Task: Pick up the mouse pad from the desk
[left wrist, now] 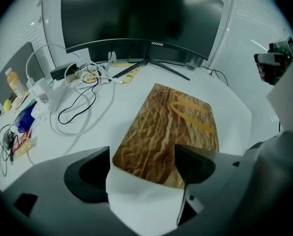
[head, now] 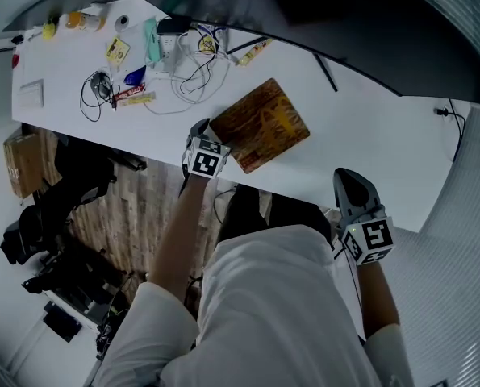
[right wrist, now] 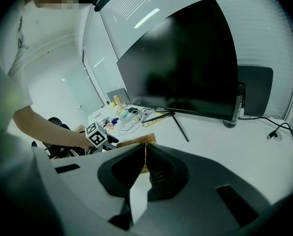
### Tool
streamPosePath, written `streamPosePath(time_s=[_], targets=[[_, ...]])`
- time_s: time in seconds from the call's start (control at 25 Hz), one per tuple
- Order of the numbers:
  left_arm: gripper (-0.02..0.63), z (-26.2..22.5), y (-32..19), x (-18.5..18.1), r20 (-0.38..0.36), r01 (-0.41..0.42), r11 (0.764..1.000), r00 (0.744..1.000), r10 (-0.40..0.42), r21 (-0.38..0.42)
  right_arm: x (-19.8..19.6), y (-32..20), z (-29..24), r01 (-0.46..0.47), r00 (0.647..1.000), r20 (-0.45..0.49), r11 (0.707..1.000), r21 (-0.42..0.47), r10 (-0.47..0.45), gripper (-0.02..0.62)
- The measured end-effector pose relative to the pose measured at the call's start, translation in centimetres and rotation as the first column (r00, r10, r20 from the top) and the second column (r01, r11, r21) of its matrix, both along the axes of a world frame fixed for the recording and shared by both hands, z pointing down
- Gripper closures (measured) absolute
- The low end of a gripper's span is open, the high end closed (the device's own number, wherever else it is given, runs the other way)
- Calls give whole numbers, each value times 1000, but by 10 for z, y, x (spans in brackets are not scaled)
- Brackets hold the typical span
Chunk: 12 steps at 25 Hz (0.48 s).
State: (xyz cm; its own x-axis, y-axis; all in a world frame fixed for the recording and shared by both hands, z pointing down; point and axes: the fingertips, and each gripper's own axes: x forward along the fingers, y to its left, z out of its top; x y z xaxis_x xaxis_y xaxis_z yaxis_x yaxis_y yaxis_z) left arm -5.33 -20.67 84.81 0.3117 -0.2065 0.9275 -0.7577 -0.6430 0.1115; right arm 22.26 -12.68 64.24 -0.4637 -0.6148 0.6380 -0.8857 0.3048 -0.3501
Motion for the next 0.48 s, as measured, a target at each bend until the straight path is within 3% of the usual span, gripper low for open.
streamPosePath(time_s=[0.32,0.48], targets=[[209,5,1,3,18,-2,1000,1000,2,-23,7,4,4,-15,1000,21,1000,-10,15,565],[258,3,3,7,24,1,1000,1000,0,-19,6,6,5,-13,999,34,1000,-13,13,565]])
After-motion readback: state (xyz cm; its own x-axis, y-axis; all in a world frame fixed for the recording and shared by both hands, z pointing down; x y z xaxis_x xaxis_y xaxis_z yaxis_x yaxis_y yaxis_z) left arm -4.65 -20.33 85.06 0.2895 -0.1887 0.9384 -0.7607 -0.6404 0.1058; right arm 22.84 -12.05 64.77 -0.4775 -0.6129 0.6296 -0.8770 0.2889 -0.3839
